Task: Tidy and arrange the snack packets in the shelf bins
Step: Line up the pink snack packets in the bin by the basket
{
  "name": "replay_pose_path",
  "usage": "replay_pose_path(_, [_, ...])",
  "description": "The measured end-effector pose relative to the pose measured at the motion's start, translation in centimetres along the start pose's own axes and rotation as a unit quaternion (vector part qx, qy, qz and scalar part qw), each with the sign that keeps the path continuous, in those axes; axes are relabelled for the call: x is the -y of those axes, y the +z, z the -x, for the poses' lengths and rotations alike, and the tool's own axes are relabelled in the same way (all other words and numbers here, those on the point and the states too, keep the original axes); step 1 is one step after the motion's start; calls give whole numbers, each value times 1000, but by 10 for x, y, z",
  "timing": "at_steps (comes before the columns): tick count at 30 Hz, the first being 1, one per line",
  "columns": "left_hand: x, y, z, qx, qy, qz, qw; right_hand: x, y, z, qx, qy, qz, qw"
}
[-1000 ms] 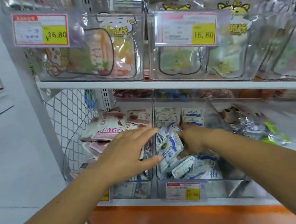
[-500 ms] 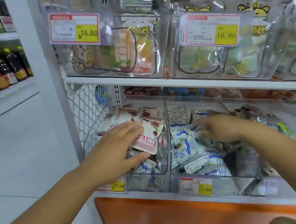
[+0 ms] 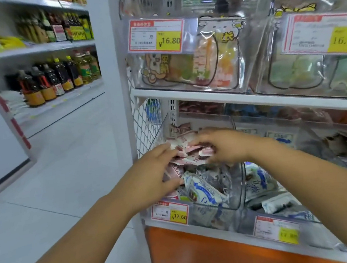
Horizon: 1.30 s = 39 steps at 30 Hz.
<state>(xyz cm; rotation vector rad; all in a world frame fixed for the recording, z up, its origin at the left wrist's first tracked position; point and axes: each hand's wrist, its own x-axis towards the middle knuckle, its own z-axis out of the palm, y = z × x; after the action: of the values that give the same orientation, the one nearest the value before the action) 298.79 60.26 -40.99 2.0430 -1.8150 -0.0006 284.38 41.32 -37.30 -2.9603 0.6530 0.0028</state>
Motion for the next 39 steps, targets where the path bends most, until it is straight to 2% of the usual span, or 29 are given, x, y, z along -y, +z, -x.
replay_pose_path(3, [4, 1, 2, 3, 19, 14, 1000, -11, -7, -2, -21, 12, 21, 999])
replay_pose_path(6, [7, 7, 8, -5, 38, 5, 999, 1, -12, 7, 50, 44, -3, 998])
replay_pose_path(7, [8, 8, 11, -9, 40, 0, 999, 9, -15, 15, 41, 47, -21, 998])
replay_pose_path(9, [9, 10, 17, -16, 49, 0, 999, 29, -17, 38, -45, 35, -31, 998])
replay_pose_path(10, [9, 10, 19, -18, 55, 2, 998, 41, -16, 50, -64, 36, -30, 997])
replay_pose_path(13, [7, 11, 25, -20, 56, 11, 998, 64, 2, 69, 42, 40, 54, 997])
replay_pose_path(14, [6, 11, 27, -14, 54, 11, 998, 66, 11, 68, 55, 34, 98, 993])
replay_pose_path(16, [4, 10, 28, 3, 58, 8, 998, 62, 22, 64, 26, 37, 108, 993])
replay_pose_path(18, [2, 9, 28, 17, 52, 10, 998, 58, 24, 66, -7, 43, 73, 996])
replay_pose_path(21, [0, 7, 24, 9, 20, 16, 1000, 53, 26, 76, -84, 62, -53, 993])
replay_pose_path(24, [-2, 7, 22, 1, 7, 35, 999, 49, 22, 86, -162, 75, -167, 970])
replay_pose_path(27, [-8, 5, 20, -21, -18, 88, 996, 44, 17, 96, -220, 70, -233, 944])
replay_pose_path(30, [-19, -3, 14, -37, -44, 102, 993, 31, 15, 108, -241, 78, -332, 909])
replay_pose_path(34, [-36, -16, 5, -35, -66, 161, 984, 21, 4, 120, -269, 92, -475, 833])
replay_pose_path(37, [-56, -16, -2, -20, -62, 248, 967, 18, 0, 123, -269, 105, -511, 810])
replay_pose_path(39, [-66, -11, -8, -10, -57, 335, 941, 17, 4, 123, -250, 112, -541, 796])
